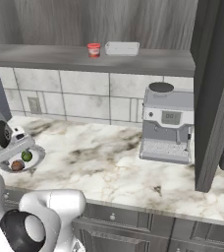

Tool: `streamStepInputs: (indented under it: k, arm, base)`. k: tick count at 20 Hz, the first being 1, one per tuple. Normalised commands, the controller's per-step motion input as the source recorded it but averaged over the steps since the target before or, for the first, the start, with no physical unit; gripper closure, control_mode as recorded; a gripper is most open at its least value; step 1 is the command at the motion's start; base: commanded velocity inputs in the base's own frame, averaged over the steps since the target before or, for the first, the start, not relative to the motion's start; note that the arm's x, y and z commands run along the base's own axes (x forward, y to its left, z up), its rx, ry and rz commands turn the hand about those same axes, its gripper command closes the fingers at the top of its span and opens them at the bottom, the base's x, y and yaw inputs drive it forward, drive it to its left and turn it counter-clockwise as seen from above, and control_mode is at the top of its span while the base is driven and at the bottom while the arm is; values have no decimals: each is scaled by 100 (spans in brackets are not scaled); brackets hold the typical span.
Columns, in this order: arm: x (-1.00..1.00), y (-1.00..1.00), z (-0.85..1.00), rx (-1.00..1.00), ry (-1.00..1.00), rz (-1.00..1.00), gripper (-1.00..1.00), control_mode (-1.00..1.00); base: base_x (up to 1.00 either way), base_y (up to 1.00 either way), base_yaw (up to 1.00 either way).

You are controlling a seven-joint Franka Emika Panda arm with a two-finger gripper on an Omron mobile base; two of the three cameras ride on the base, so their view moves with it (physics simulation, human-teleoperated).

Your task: Pick the avocado and bread from the counter and place them on the plate. Then pick the jam from the cabinet and place it next to the plate. Lastly close the cabinet door.

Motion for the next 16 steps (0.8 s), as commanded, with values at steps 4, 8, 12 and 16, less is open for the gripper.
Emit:
streamStepInputs:
  k: [4,8,12,16]
  arm:
    - [-42,-44,54,1,-24,0,-100,-100]
    - [-33,-48,64,0,-23,-7,-100,-100]
    - [-9,-37,61,0,-23,-27,-100,-100]
    - [-32,-17,66,-1,-44,-35,-100,-100]
  base:
    - [0,0,0]
    - [0,0,0]
    - [0,0,0]
    - [0,0,0]
